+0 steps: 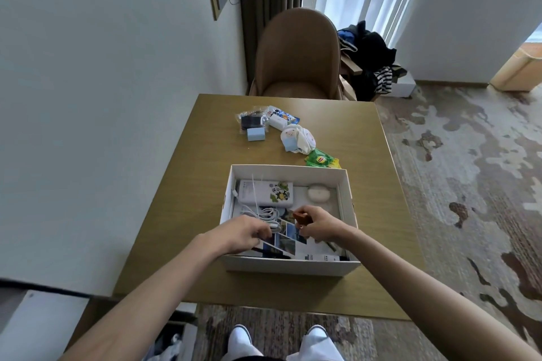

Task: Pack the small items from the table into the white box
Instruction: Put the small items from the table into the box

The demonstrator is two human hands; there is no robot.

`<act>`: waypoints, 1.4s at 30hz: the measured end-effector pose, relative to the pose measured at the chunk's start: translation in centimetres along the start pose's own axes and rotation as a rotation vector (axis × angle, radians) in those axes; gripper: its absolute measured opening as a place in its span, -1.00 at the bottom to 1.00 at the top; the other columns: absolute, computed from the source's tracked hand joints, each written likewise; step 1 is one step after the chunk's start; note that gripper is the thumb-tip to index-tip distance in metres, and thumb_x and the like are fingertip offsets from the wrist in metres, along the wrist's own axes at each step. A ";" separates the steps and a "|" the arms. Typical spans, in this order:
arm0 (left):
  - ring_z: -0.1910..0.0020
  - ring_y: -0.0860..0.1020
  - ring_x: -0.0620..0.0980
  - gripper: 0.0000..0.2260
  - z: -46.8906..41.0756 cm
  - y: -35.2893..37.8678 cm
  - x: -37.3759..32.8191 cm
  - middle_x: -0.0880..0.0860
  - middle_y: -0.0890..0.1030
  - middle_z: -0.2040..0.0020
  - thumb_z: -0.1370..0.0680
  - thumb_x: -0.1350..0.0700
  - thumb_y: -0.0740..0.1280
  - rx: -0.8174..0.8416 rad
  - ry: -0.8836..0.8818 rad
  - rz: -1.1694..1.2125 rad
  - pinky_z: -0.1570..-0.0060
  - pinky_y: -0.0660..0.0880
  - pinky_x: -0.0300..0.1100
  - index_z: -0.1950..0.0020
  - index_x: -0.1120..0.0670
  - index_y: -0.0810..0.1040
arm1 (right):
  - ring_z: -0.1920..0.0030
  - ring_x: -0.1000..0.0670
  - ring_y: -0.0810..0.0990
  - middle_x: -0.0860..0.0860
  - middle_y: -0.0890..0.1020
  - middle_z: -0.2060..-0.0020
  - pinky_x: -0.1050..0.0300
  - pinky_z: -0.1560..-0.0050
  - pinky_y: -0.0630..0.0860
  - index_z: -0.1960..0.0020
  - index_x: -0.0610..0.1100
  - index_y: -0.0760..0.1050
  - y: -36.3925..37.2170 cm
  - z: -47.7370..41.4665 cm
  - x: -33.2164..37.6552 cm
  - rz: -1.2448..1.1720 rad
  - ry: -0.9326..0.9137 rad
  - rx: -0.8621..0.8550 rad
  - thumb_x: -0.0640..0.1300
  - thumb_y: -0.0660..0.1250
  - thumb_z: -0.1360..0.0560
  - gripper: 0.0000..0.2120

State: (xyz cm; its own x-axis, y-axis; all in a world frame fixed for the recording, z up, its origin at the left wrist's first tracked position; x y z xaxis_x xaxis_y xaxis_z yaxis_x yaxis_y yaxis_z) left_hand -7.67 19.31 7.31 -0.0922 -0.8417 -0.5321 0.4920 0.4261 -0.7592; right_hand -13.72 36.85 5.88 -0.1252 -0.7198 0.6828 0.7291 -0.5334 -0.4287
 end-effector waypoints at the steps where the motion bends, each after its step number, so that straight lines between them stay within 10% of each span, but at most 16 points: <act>1: -0.04 0.54 -0.15 -0.73 0.1 -0.2 0.1 -0.07 0.62 -0.11 -0.52 0.24 0.27 -0.019 0.005 -0.002 -0.03 0.47 -0.31 -0.14 -0.04 0.58 | 0.09 0.00 0.56 -0.01 0.55 0.02 0.23 0.28 0.51 -0.20 0.04 0.38 0.1 -0.1 0.0 0.002 -0.010 -0.015 -0.33 0.31 -0.47 -0.59; 11: -0.03 0.57 -0.13 -0.77 0.0 -1.6 -0.1 -0.05 0.64 -0.08 -0.57 0.19 0.22 -0.162 -0.001 0.006 -0.06 0.55 -0.17 -0.15 -0.01 0.58 | -0.04 0.03 0.56 -0.02 0.57 -0.09 0.34 0.27 0.49 -0.25 -0.03 0.45 -0.6 -1.7 0.4 0.035 -0.086 -0.149 -0.37 0.28 -0.47 -0.58; 17: 0.04 0.59 -0.13 -0.79 -0.1 -4.1 -0.9 -0.01 0.65 -0.05 -0.57 0.18 0.20 -0.350 -0.031 0.006 0.04 0.57 -0.20 -0.12 0.04 0.59 | -0.21 -0.07 0.52 -0.08 0.57 -0.20 0.05 -0.21 0.48 -0.23 -0.12 0.53 -3.4 -1.7 1.1 0.203 -0.197 -0.402 -0.34 0.30 -0.43 -0.60; 28: 0.07 0.58 -0.03 -0.84 -2.4 -9.1 -1.4 0.08 0.63 -0.02 -0.56 0.26 0.27 -0.606 -0.118 0.080 0.10 0.56 -0.21 -0.07 0.13 0.60 | 0.07 0.06 0.60 0.03 0.67 0.02 0.12 0.03 0.56 -0.05 -0.08 0.59 -10.6 -1.4 5.1 0.156 -0.525 -0.584 -0.27 0.29 -0.50 -0.80; 42: -0.07 0.55 0.02 -0.80 -18.0 -12.7 -0.4 0.07 0.61 -0.12 -0.56 0.18 0.22 -0.362 -0.162 0.131 -0.03 0.46 -0.17 -0.10 0.08 0.59 | -0.16 -0.14 0.57 -0.11 0.62 -0.18 0.01 -0.15 0.53 -0.21 -0.10 0.56 -18.0 -12.4 1.5 0.299 0.088 -0.404 -0.14 0.33 -0.46 -0.68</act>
State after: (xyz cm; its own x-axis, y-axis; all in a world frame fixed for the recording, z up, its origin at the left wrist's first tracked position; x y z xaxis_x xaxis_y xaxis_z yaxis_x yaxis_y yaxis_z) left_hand -29.51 20.17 10.41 0.1029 -0.8016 -0.5889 0.1512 0.5978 -0.7873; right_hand -35.38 39.91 7.27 -0.0194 -0.8928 0.4499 0.4251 -0.4147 -0.8046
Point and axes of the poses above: each hand's wrist, its own z-axis away from the middle knuckle, its own y-axis out of the palm, x = y × z, the point moved 6 cm from there along -z, towards the middle knuckle
